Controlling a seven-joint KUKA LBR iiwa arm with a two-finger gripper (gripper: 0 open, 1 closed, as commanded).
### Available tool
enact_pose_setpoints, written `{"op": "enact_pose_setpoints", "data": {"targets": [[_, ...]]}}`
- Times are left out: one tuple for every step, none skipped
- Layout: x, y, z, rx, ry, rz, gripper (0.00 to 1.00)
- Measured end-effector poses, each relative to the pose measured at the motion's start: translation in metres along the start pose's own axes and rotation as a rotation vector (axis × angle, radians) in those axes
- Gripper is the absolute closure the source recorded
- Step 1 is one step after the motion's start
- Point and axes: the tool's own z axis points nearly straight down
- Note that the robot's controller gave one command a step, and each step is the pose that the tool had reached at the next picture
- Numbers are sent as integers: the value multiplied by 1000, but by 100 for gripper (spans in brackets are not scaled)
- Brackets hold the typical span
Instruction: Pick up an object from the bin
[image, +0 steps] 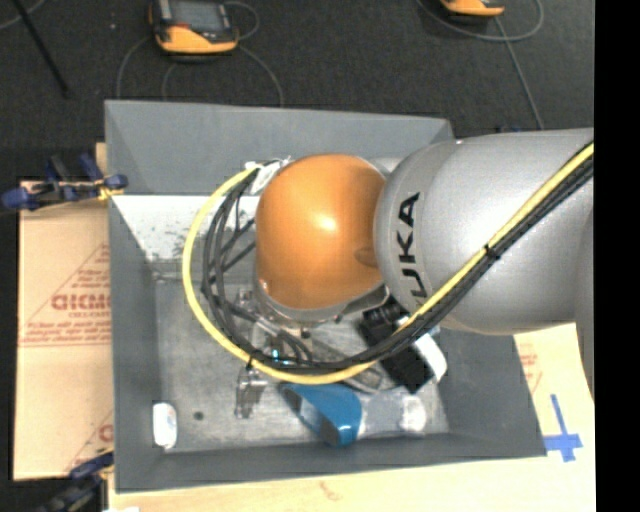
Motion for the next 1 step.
{"op": "enact_pose_setpoints", "data": {"targets": [[-2, -1, -4, -2, -7, 4, 0]]}}
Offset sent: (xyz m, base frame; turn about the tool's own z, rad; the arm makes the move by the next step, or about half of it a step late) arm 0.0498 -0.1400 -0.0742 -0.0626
